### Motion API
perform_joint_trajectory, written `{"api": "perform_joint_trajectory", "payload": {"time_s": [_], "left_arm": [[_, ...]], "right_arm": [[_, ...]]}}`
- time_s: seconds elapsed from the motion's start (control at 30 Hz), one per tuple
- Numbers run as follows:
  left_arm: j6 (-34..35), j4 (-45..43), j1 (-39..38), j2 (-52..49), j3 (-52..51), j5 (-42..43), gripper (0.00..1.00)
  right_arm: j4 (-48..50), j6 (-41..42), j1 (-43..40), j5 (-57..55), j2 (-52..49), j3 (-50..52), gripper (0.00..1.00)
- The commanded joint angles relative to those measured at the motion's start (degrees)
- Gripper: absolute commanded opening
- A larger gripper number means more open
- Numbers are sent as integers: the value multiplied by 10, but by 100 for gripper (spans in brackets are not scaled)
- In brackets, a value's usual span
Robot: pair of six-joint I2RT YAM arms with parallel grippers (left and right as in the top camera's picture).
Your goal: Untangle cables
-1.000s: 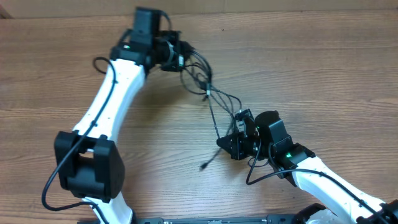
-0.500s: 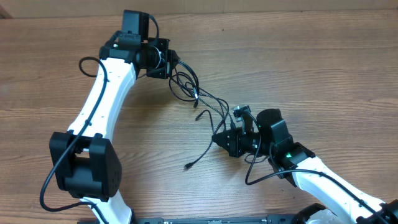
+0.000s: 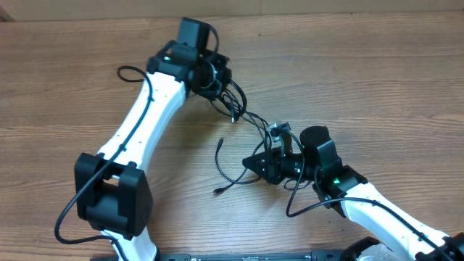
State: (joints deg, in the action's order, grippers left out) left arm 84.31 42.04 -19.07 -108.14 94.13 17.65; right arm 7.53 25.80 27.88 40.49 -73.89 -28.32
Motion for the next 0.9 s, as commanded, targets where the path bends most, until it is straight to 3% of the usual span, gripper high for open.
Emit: {"api": "perform_joint_trajectory", "payload": {"time_s": [0.0, 0.17, 0.2, 0.23, 0.3, 0.4, 0.5, 0.6, 0.87], "left_arm": [[-45, -2, -12, 20, 16, -35, 10], [-129, 3, -16, 20, 16, -35, 15], [-137, 7, -17, 20, 16, -35, 16], [-139, 14, -18, 20, 16, -35, 17], [-139, 30, -20, 20, 16, -35, 21], [-155, 51, -21, 20, 16, -35, 37], [-201, 72, -22, 20, 16, -37, 65], [-217, 80, -22, 20, 16, -49, 80], [-276, 106, -23, 16, 16, -128, 84]], "right_arm": [[-1, -6, 2, 9, 0, 2, 30], [22, -5, 2, 5, 0, 2, 49], [29, -5, 2, 5, 0, 2, 62], [36, -5, 2, 5, 0, 2, 68], [50, -5, 2, 5, 0, 2, 72], [64, -5, 2, 5, 0, 2, 79], [58, -6, 2, 0, 0, 2, 88], [48, -5, 2, -21, 0, 2, 99], [-2, -5, 2, -125, 0, 2, 100]]}}
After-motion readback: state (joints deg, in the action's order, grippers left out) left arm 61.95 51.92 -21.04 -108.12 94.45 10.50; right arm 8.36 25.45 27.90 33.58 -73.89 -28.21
